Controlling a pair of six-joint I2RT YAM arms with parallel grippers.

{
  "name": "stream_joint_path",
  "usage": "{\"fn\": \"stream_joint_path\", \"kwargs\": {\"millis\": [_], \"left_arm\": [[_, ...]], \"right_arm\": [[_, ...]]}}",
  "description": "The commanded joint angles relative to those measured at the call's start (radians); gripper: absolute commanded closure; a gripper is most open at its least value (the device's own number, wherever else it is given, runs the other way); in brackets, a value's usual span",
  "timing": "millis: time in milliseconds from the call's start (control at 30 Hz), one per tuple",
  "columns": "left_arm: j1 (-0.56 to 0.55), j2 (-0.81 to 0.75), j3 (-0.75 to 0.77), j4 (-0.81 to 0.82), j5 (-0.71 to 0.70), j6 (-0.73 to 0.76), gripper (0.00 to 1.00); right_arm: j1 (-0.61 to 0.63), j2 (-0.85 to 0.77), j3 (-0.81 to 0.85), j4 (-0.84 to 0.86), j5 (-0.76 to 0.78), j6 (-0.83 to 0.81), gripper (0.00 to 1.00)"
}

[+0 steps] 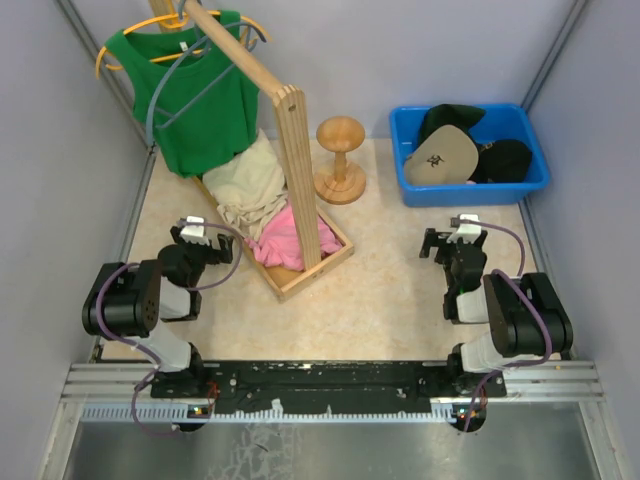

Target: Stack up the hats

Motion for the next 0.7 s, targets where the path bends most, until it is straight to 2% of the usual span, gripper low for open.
{"fn": "stream_joint_path", "kwargs": {"millis": [0, 467, 567, 667], "left_arm": [[-0.016, -0.02, 0.024, 0.018, 0.023, -0.019, 0.0], [-0.016, -0.047, 0.011, 0.021, -0.005, -0.031, 0.0], [-0.016, -0.188, 0.028, -0.144, -0.085, -0.055, 0.0], [-0.016, -0.371, 0.103, -0.435, -0.104, -0.086, 0.0]], "right_arm": [[-0.009, -0.027, 0.028, 0.047, 0.015, 0.001, 0.01], [-0.009, -0.028, 0.026, 0.05, 0.017, 0.0, 0.01], [0.006, -0.075, 0.035, 0.0, 0.018, -0.016, 0.08], [0.071, -0.179, 0.103, -0.219, 0.05, -0.07, 0.09]]}}
